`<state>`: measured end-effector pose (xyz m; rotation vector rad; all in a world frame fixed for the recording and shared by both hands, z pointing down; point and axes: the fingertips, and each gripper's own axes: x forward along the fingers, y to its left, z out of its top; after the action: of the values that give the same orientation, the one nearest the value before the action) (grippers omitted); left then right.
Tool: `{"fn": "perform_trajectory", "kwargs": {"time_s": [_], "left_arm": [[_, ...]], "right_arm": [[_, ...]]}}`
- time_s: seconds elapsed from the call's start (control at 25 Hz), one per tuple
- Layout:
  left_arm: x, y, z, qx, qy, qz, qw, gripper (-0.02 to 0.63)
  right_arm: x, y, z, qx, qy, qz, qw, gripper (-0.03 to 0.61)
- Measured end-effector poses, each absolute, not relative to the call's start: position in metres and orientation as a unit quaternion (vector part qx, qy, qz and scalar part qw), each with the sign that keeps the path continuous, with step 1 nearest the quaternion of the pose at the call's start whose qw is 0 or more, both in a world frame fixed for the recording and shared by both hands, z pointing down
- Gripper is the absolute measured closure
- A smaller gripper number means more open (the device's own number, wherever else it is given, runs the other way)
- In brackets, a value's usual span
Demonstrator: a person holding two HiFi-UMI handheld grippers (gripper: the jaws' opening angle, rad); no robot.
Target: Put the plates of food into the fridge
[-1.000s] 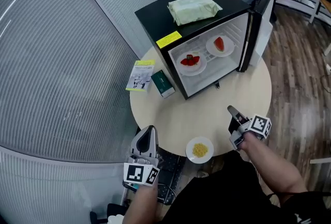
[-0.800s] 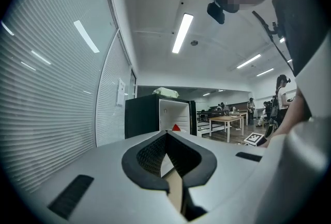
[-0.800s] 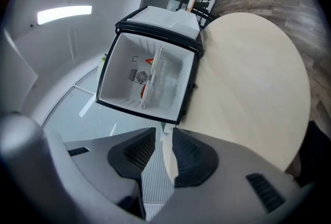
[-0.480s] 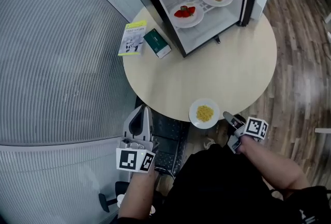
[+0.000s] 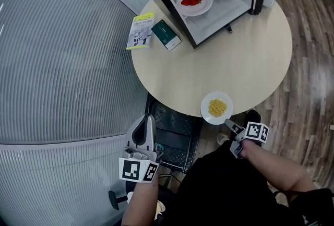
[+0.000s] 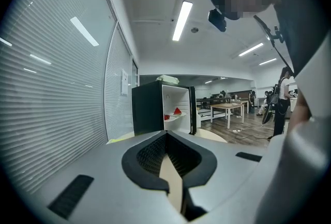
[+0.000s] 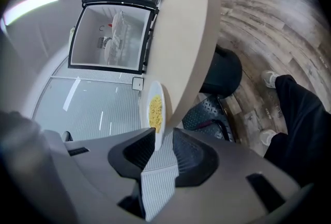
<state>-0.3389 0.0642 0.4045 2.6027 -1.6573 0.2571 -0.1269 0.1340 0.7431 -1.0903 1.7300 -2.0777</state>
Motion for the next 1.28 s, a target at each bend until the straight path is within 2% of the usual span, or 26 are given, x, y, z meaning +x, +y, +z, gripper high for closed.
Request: {"fn": "perform_trajectory", "kwargs": {"time_s": [0.2,0.32,0.52,0.84,1.28], "left_arm": [[-0.34,0.071,0.413,0.839,-0.533,0.108,0.019,0.609],[-0.343,0.069,0.41,0.839,-0.533,0.109,0.016,0.609],[-0.354,0.065,0.413,0.831,-0.546,0.1,0.032,0.609],[-0.355,0.053,0.395,0.834,-0.546,0.079,0.035,0.609],[-0.336,0.007,0.371,0.835,-0.548,0.048,0.024,0.609]], "right_arm": [[-0.144,0.131,0.758,-0.347,0.589,-0.722,0.107,0.479],[-0.147,0.124,0.755,-0.344,0.587,-0.724,0.113,0.528],[-0.147,0.122,0.748,-0.332,0.597,-0.722,0.112,0.558],[-0.151,0.099,0.702,-0.304,0.609,-0.72,0.134,0.561],[-0.115,0.039,0.64,-0.309,0.623,-0.701,0.157,0.561]]}}
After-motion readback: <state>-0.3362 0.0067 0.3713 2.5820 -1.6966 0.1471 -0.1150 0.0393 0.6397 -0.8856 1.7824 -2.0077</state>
